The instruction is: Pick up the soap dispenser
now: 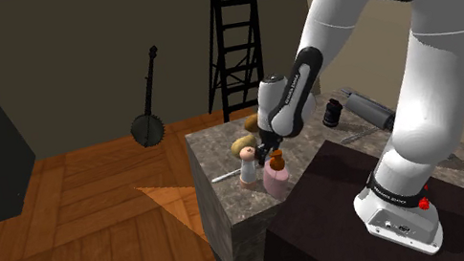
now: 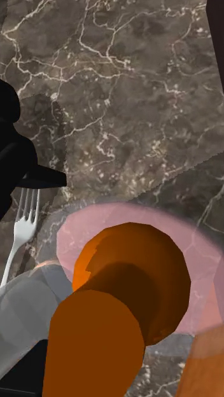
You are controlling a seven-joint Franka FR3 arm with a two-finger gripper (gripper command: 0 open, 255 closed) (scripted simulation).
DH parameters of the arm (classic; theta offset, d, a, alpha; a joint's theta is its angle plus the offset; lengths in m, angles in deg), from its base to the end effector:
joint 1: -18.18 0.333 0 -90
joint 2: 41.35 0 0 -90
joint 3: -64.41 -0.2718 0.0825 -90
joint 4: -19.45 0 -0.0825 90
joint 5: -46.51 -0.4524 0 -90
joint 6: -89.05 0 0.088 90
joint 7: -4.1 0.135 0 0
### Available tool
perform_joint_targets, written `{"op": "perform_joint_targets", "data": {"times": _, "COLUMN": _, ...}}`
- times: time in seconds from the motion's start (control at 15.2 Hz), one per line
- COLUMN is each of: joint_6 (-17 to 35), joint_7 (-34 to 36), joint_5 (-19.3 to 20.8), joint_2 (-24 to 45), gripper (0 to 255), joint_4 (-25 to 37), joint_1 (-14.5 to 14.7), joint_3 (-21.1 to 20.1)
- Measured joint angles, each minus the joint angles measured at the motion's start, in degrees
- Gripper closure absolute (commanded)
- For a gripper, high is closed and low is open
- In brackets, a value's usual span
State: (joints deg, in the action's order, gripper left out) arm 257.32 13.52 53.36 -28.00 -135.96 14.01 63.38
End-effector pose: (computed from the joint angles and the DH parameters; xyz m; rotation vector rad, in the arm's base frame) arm 0.3984 -0.0137 0.0150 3.1174 -0.1599 -0.0112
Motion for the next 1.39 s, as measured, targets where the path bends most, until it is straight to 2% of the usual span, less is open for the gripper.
{"op": "perform_joint_targets", "data": {"times": 0.26, "joint_6": 3.57, "joint_7": 0.71, "joint_5": 1.02, "joint_2": 4.64, "gripper": 0, "joint_4": 1.06, "joint_1": 0.72, "joint_3": 1.14}}
{"op": "perform_joint_targets", "data": {"times": 0.33, "joint_6": 3.79, "joint_7": 0.77, "joint_5": 1.06, "joint_2": 4.85, "gripper": 255, "joint_4": 1.06, "joint_1": 0.8, "joint_3": 1.21}}
{"op": "perform_joint_targets", "data": {"times": 0.99, "joint_6": 4.06, "joint_7": 0.83, "joint_5": 1.12, "joint_2": 5.01, "gripper": 255, "joint_4": 1.11, "joint_1": 0.88, "joint_3": 1.27}}
{"op": "perform_joint_targets", "data": {"times": 1.39, "joint_6": -0.01, "joint_7": -0.12, "joint_5": 0.0, "joint_2": -0.26, "gripper": 255, "joint_4": -0.21, "joint_1": -0.22, "joint_3": -0.08}}
